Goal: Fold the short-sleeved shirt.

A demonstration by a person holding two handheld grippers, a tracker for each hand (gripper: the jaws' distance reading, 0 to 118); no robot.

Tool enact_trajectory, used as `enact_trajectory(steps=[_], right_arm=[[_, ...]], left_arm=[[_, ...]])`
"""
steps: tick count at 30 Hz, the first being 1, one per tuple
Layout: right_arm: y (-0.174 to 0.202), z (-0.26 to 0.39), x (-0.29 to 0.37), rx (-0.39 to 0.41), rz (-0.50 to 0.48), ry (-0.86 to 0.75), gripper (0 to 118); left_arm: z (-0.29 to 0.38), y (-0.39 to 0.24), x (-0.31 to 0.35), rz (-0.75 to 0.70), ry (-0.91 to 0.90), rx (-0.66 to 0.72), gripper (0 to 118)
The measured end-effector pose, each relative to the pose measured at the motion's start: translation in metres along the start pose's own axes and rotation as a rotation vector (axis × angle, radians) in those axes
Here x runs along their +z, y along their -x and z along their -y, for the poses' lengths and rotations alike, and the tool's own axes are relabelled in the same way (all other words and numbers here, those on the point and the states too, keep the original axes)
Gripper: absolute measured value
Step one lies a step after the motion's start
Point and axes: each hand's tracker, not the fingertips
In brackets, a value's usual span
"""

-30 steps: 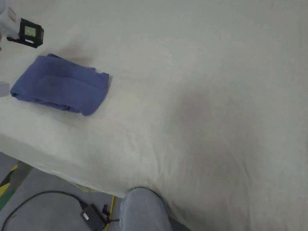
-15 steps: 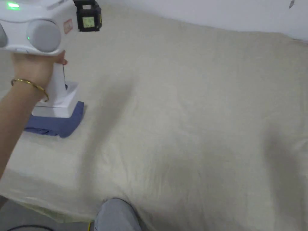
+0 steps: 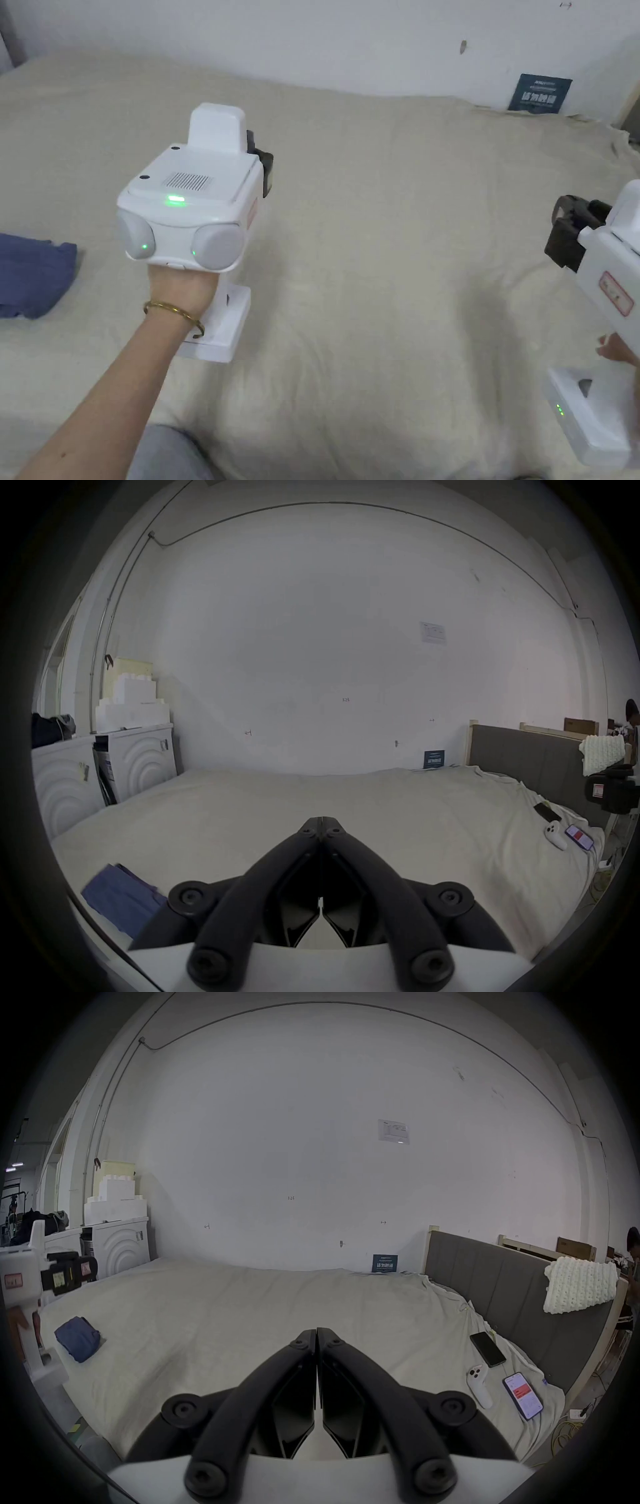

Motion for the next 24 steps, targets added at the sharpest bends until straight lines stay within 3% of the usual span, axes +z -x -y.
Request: enact_trajectory(steps=[10,24], right_arm=[[-0.009,0.031,0.007,-0.080,0.028,0.019,0],[0.004,0.061,0.017,-0.051,-0.015,0.036,0]], left_arm=[[0.043,-0.034,0.023,0.018,0.032,-0.038,0],[0.064,-0.028,0.036,0.009,0.055,-0.015,0]])
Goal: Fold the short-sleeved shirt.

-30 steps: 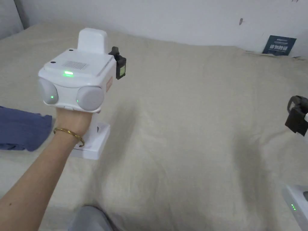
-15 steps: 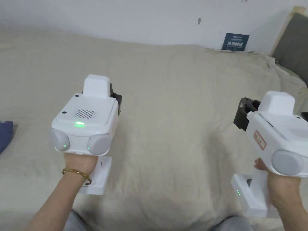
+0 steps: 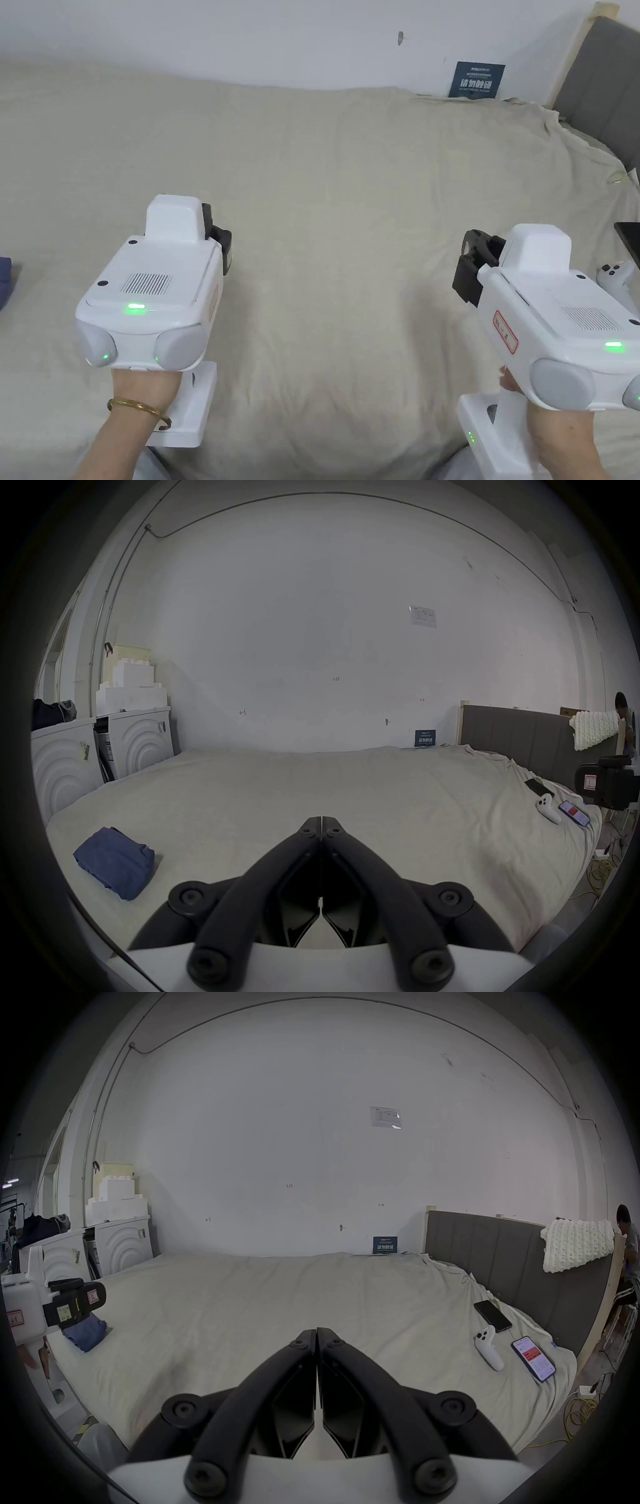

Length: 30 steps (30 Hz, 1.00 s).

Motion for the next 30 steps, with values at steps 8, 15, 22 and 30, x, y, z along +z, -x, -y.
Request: enact_trajectory(steps=[8,15,22,30], right_arm=[[0.005,0.007,-0.003,0.001,-0.011,0.012,0],[0.008,0.006,-0.002,-0.005,-0.016,0.011,0],[0.009,0.005,-0.001,0.000,-0.017,0.008,0],[0.014,0.000,0.002,0.016,-0.015,-0.002,0]], left_arm=[[0.001,0.002,0.000,-0.001,0.009,-0.007,0],[0.002,0.002,0.000,-0.001,0.010,-0.010,0],[0.002,0.000,0.000,-0.007,0.011,-0.008,0],[-0.001,0.000,0.001,-0.001,0.006,-0.013,0]])
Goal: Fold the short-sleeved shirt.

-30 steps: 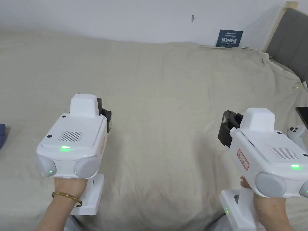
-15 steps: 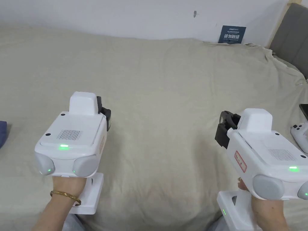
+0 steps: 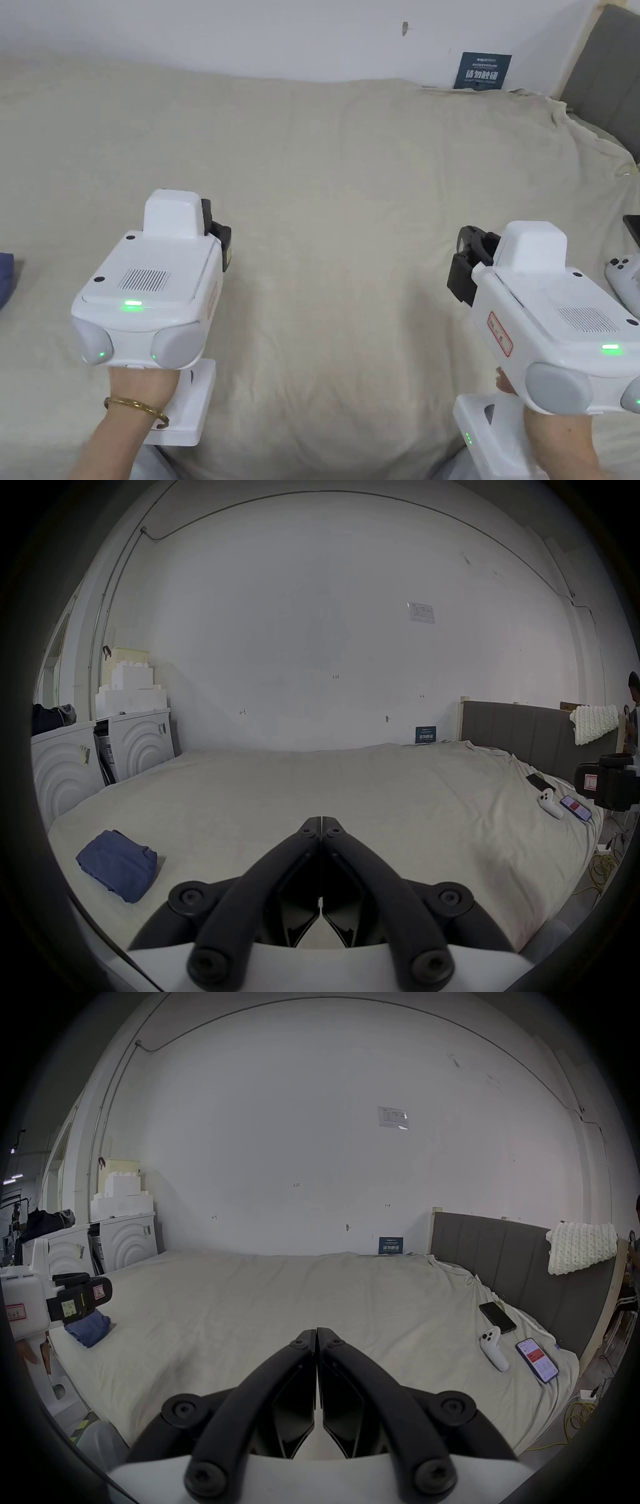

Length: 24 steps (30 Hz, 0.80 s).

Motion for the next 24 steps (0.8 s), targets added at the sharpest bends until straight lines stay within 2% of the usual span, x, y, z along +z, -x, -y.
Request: enact_trajectory(steps=[24], right_arm=[[-0.0066,-0.0031,-0.0006,-0.012,0.001,-0.006,0]], left_arm=[[-0.0049,-0.0047,0.0003,0.010,-0.003,-0.006,0]])
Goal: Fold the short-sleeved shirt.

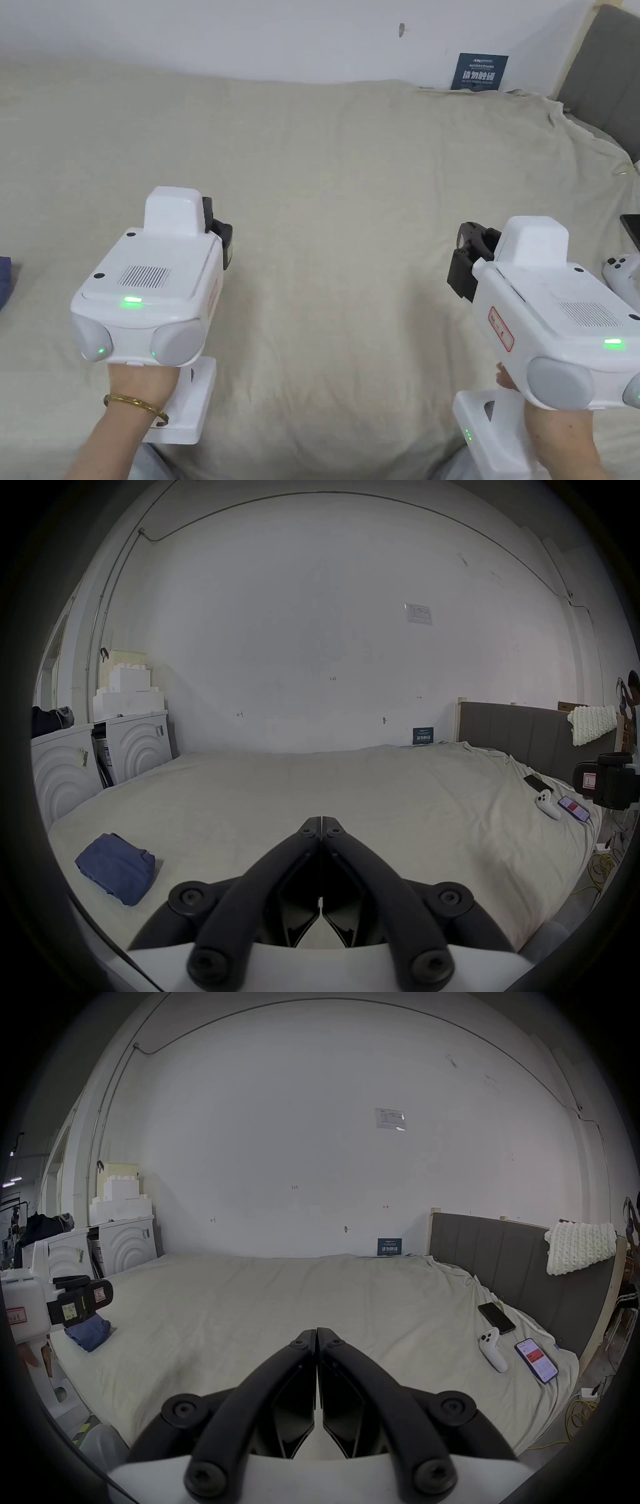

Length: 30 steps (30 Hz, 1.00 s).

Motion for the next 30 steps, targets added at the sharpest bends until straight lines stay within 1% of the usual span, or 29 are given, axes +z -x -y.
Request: enact_trajectory(steps=[13,30], right_arm=[[0.0070,-0.0055,0.0019,-0.003,-0.007,-0.004,0],[0.0015,-0.0022,0.0005,-0.004,-0.007,-0.003,0]], left_arm=[[-0.0018,-0.0030,-0.0002,0.004,-0.008,-0.010,0],[-0.0009,-0.0084,-0.0005,0.015,-0.007,-0.007,0]])
